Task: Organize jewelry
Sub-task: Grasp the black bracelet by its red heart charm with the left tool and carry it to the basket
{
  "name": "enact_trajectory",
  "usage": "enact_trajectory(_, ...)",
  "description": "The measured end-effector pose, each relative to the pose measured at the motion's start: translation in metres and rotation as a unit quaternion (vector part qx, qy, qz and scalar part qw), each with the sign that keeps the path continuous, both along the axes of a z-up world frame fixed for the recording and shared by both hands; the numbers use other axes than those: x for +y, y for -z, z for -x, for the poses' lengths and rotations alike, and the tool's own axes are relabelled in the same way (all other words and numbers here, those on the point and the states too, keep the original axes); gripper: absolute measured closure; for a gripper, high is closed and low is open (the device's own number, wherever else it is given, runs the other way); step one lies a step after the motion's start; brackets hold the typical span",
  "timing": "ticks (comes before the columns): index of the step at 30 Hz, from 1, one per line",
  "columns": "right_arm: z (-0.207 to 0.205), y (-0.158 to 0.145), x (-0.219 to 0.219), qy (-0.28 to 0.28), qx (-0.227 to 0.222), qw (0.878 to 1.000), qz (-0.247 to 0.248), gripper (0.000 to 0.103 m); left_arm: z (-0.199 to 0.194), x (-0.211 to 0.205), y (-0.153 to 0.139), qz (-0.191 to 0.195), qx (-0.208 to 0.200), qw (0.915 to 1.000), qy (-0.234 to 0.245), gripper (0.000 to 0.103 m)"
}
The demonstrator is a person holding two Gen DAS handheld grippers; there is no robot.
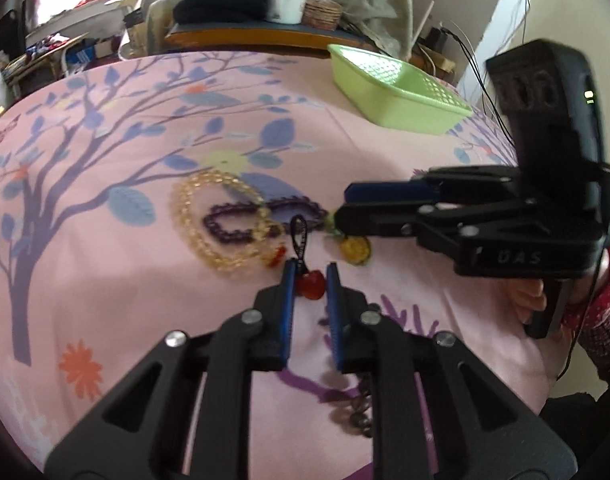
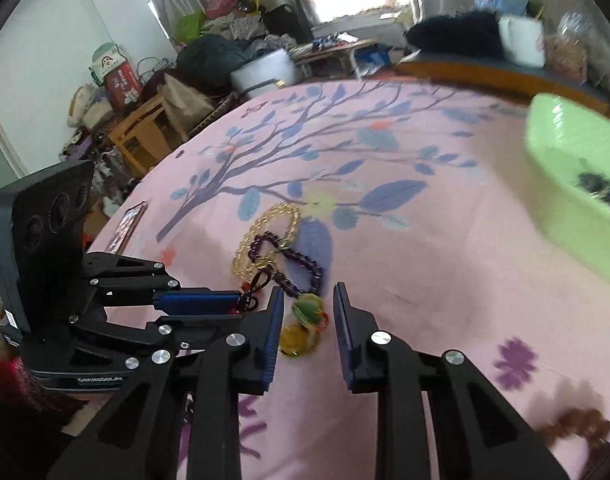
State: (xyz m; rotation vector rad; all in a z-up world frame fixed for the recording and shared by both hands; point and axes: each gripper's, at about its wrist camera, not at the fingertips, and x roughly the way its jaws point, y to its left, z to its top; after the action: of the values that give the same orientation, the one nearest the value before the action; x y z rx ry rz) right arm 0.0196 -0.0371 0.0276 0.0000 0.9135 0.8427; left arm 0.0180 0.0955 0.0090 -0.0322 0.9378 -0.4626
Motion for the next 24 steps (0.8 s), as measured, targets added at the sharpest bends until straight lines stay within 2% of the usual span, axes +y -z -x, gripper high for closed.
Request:
enact_trajectory(3,-0.002,-0.001,-0.004,0.001,0.007,1.000,-0.012,0.103,0.002,0.004,-0.006,0.005,-0.005,1.0000,-0.001,0.088)
enact_trajectory(7,-0.010,-0.017,-0.044,0.033,0.043,0.994,-0.098,0.103,-0.006,0.003,-0.021,0.021,-0.009,0.9997,0.011,0.088)
enact_trajectory(9,-0.012,-0.027,-0.061,0.048,0.038,0.992,-0.111,0.103,-0.016,-0.005,-0.032,0.022,-0.014,0.9995,0.019,0.088)
enact_trajectory(13,-0.016,-0.053,-0.104,0.098,-0.009,0.989,-0.108,0.103,-0.047,-0.033,-0.057,0.024,-0.028,0.9981,0.050,0.088)
enact_trajectory(17,-0.029,-0.080,-0.161,0.173,-0.050,0.978,-0.105,0.103,-0.089,-0.081,-0.087,0.024,-0.048,0.9946,0.089,0.088)
enact_trajectory(21,-0.047,-0.086,-0.192,0.218,-0.060,0.970,-0.085,0.103,-0.132,-0.127,-0.099,0.026,-0.044,0.9928,0.108,0.088)
enact_trajectory(23,-0.054,-0.079,-0.197,0.234,-0.059,0.967,-0.080,0.103,-0.150,-0.147,-0.092,0.022,-0.025,0.9933,0.111,0.080)
enact_trajectory(24,-0.059,-0.075,-0.197,0.241,-0.060,0.965,-0.079,0.103,-0.159,-0.157,-0.085,0.014,-0.009,0.9937,0.111,0.055)
